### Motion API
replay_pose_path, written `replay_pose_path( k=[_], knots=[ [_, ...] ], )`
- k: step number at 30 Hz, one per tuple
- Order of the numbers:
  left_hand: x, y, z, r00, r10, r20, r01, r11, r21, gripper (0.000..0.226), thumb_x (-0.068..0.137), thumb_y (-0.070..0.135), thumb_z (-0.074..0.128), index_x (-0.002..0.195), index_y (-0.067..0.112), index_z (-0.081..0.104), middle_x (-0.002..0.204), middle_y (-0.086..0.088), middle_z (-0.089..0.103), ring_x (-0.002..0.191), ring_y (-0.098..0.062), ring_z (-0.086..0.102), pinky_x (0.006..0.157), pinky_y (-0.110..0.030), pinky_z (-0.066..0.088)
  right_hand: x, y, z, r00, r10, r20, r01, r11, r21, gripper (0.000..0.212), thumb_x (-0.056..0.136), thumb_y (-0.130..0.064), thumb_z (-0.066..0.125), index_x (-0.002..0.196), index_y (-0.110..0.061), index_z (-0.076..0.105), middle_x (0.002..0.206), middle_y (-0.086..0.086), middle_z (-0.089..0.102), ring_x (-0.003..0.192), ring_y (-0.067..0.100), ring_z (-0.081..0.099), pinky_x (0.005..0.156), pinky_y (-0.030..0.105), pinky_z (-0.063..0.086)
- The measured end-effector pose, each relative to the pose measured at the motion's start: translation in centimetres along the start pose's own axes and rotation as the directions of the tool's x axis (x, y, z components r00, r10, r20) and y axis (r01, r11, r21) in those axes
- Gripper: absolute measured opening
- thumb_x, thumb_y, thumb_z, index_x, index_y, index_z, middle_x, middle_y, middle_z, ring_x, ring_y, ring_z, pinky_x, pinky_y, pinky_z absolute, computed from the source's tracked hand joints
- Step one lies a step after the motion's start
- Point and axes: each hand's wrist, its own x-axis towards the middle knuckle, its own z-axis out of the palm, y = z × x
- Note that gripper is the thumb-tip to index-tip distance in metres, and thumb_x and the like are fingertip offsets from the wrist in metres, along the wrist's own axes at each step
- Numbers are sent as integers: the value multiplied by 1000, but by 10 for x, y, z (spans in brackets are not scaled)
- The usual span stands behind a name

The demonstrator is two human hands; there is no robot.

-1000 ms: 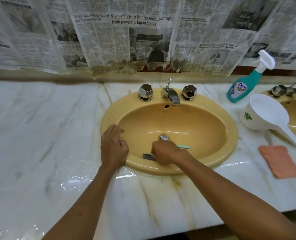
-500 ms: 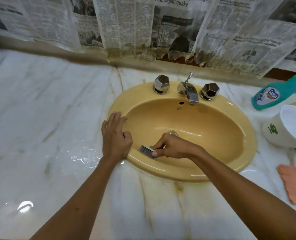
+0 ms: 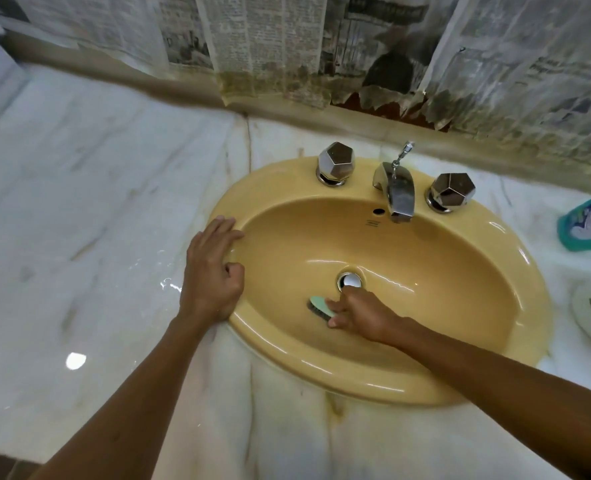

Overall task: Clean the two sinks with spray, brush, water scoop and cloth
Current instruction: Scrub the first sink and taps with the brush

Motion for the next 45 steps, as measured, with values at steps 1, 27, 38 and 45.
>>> replay_pose_path(
  k=[1, 27, 38, 45],
  knots=[
    [0, -1, 0, 1000, -4, -1, 4, 1000, -2, 54, 68, 5, 45, 118, 8, 64, 142, -5, 54, 142, -18, 36, 115, -46, 32, 5, 8, -8, 998, 44, -45, -45, 999, -20, 16, 94, -32, 62, 100, -17, 64, 104, 11, 57, 98, 31, 57, 78, 33, 42],
    [1, 0, 0, 998, -58, 38, 58, 998, -5, 49, 71, 9, 45, 115, 6, 66, 141, -7, 56, 142, -21, 38, 115, -30, 28, 1, -71, -5, 986, -91, -141, 137, 923, 359, 29, 85, -20, 72, 114, -12, 73, 83, -2, 70, 78, 16, 58, 72, 28, 45],
    [-1, 9, -9, 998, -47, 39, 49, 997, -59, 50, 73, 8, 46, 120, 7, 61, 136, -7, 56, 131, -21, 39, 113, -43, 33, 1, -131, -20, 969, 101, -224, 49, 815, 578, 16, 85, -14, 72, 98, -14, 79, 63, -7, 67, 60, 6, 50, 63, 23, 44],
    [16, -6, -30, 989, 70, 129, -69, 998, -8, 39, 73, 13, 47, 108, 9, 62, 114, -7, 67, 99, -30, 60, 93, -41, 46, -6, -136, -27, 928, 371, -48, -365, 926, 102, 32, 83, -12, 60, 57, -11, 42, 57, 6, 47, 61, 23, 46, 50, 26, 32]
  ],
)
